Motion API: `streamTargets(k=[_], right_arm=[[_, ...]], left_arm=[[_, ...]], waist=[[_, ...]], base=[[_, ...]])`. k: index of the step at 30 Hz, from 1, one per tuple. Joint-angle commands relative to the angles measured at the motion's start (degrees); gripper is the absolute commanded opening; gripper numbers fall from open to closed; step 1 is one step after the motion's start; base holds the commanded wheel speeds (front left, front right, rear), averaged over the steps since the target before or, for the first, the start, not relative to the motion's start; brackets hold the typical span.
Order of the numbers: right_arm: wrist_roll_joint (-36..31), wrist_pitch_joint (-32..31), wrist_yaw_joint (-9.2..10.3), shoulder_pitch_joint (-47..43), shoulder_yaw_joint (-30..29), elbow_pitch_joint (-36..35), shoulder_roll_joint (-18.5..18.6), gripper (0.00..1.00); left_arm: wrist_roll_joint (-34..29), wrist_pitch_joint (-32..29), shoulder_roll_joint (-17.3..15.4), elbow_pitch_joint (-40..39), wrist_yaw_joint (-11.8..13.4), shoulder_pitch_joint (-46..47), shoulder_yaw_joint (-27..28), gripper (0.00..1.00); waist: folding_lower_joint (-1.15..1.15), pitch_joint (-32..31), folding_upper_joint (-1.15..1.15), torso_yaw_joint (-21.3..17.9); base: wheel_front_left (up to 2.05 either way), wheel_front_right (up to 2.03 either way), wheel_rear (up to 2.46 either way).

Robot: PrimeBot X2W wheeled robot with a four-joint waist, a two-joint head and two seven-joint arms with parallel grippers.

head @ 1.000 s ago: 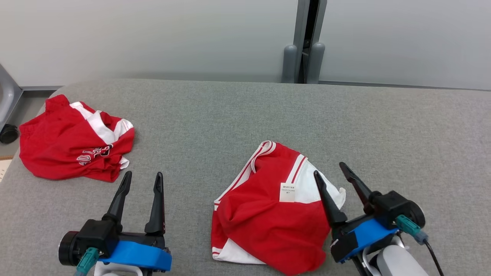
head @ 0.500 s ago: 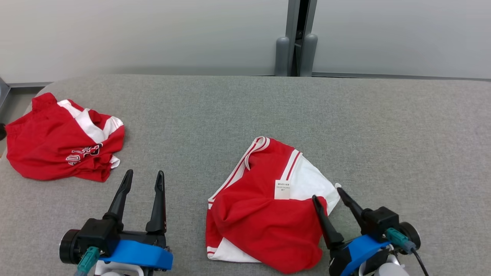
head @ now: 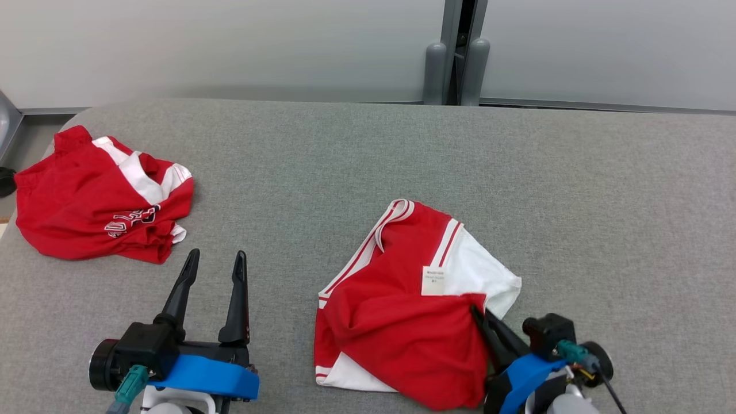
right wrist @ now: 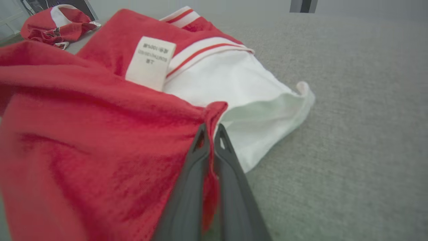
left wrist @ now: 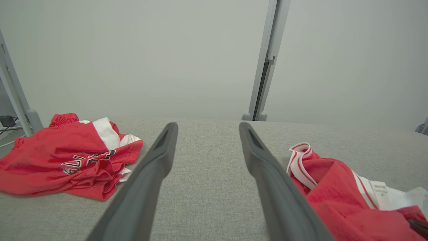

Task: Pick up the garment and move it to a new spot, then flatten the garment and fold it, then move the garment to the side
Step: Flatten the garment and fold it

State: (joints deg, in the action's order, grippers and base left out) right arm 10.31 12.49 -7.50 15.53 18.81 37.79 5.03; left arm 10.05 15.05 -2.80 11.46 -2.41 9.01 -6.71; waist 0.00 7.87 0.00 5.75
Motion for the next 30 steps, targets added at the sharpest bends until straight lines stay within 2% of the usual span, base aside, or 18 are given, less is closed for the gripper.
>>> streamTargets(k=[1,9,15,17,23,24,25,26,30], right_arm=[[0.1,0.9,0.02,1.4,-0.8,-0.1,0.6,0.00],[-1.7,2.4,0.02,9.7,-8.2,-1.9,6.4,0.00],[-2.9,2.6,0.02,16.4,-13.8,-0.3,10.7,0.00],[-3.9,2.5,0.02,19.9,-16.7,2.4,13.4,0.00],[-5.8,2.2,0.02,24.8,-19.9,8.8,16.0,0.00],[-6.2,2.2,0.02,25.2,-20.0,9.9,16.0,0.17],[-6.4,2.3,0.02,25.8,-20.2,10.8,16.0,0.70],[-6.5,2.4,0.02,26.3,-20.5,11.7,16.1,1.00],[-7.7,2.7,0.02,27.1,-21.8,11.2,14.9,1.00]], left_arm=[[0.2,0.2,-0.2,0.0,0.3,0.3,0.3,1.00],[0.3,0.2,-0.2,-0.3,0.3,0.8,0.4,1.00],[0.4,0.2,-0.2,-0.4,0.2,1.7,-0.3,1.00],[0.8,0.2,-0.2,-0.4,0.2,2.6,-1.0,1.00],[1.1,0.2,-0.2,-0.6,0.6,3.8,-1.7,1.00],[1.2,0.2,-0.2,-0.6,0.6,3.8,-1.7,1.00],[1.2,0.2,-0.2,-0.6,0.7,3.8,-1.7,1.00],[1.3,0.2,-0.2,-0.6,0.7,3.8,-1.8,1.00],[1.2,0.2,-0.2,-0.3,0.9,3.7,-1.6,1.00]], waist=[[0.00,0.0,0.00,-0.1],[0.00,0.9,0.00,-0.7],[0.00,2.4,0.00,-0.1],[0.00,3.5,0.00,0.8],[0.00,5.1,0.00,2.0],[0.00,5.3,0.00,2.0],[0.00,5.4,0.00,2.1],[0.00,5.6,0.00,2.1],[0.00,5.2,0.00,1.5]], base=[[0.00,0.00,0.00],[0.00,0.00,0.00],[0.00,0.00,0.00],[0.00,0.00,0.00],[0.00,0.00,0.00],[0.00,0.00,0.00],[0.00,0.00,0.00],[0.00,0.00,0.00],[0.00,0.00,0.00]])
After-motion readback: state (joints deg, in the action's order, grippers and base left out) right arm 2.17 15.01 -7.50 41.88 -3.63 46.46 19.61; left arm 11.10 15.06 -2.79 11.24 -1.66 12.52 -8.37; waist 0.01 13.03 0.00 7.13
